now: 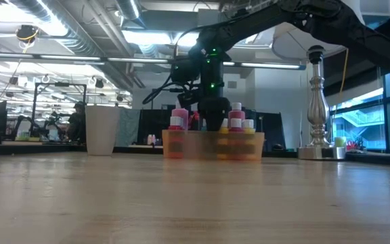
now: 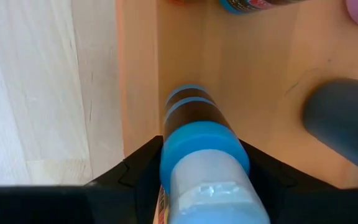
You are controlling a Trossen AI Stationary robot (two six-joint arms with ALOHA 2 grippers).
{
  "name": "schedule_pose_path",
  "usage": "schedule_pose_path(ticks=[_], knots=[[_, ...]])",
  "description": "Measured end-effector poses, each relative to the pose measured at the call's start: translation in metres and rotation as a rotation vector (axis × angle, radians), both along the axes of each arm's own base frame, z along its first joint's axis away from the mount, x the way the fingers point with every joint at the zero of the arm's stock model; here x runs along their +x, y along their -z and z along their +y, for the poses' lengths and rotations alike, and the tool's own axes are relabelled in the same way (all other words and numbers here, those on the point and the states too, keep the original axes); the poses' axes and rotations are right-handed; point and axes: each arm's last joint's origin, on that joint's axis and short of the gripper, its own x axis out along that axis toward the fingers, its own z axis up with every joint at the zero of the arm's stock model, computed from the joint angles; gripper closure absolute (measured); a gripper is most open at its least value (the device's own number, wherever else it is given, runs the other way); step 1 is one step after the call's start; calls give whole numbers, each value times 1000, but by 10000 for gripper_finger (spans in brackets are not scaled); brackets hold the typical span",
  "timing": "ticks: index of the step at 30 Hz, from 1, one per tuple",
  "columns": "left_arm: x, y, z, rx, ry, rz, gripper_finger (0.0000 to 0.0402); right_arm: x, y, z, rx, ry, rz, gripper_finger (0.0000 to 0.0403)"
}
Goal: Pick & Place Paint Supplies
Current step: Put the blue paint bottle into the orange bin
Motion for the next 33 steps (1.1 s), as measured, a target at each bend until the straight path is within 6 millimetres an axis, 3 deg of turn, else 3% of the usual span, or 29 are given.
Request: schedule_pose_path(ticks=[9, 20, 33], knots=[[0, 0, 0, 0, 1, 1, 164, 0, -1, 0, -2, 27, 0, 221], [0, 0, 0, 19, 16, 8, 164, -1, -2, 0, -26, 27, 15, 178], [0, 0, 0, 20, 17, 9, 164, -3, -8, 0, -29, 26, 14, 176]])
